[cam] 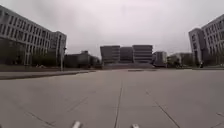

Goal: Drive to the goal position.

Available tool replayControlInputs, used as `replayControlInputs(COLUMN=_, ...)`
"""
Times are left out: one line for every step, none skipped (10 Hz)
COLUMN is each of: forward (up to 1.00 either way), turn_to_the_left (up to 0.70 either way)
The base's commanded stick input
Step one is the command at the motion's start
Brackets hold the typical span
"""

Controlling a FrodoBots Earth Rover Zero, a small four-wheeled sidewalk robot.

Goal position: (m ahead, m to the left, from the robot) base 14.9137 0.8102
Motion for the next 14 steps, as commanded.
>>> replayControlInputs(forward=0.7, turn_to_the_left=0.0)
replayControlInputs(forward=0.7, turn_to_the_left=0.0)
replayControlInputs(forward=0.7, turn_to_the_left=0.0)
replayControlInputs(forward=0.7, turn_to_the_left=0.0)
replayControlInputs(forward=0.7, turn_to_the_left=0.0)
replayControlInputs(forward=0.7, turn_to_the_left=0.0)
replayControlInputs(forward=0.7, turn_to_the_left=0.0)
replayControlInputs(forward=0.7, turn_to_the_left=0.0)
replayControlInputs(forward=0.7, turn_to_the_left=0.0)
replayControlInputs(forward=0.7, turn_to_the_left=0.0)
replayControlInputs(forward=0.7, turn_to_the_left=0.0)
replayControlInputs(forward=0.7, turn_to_the_left=0.0)
replayControlInputs(forward=0.7, turn_to_the_left=0.0)
replayControlInputs(forward=0.7, turn_to_the_left=0.0)
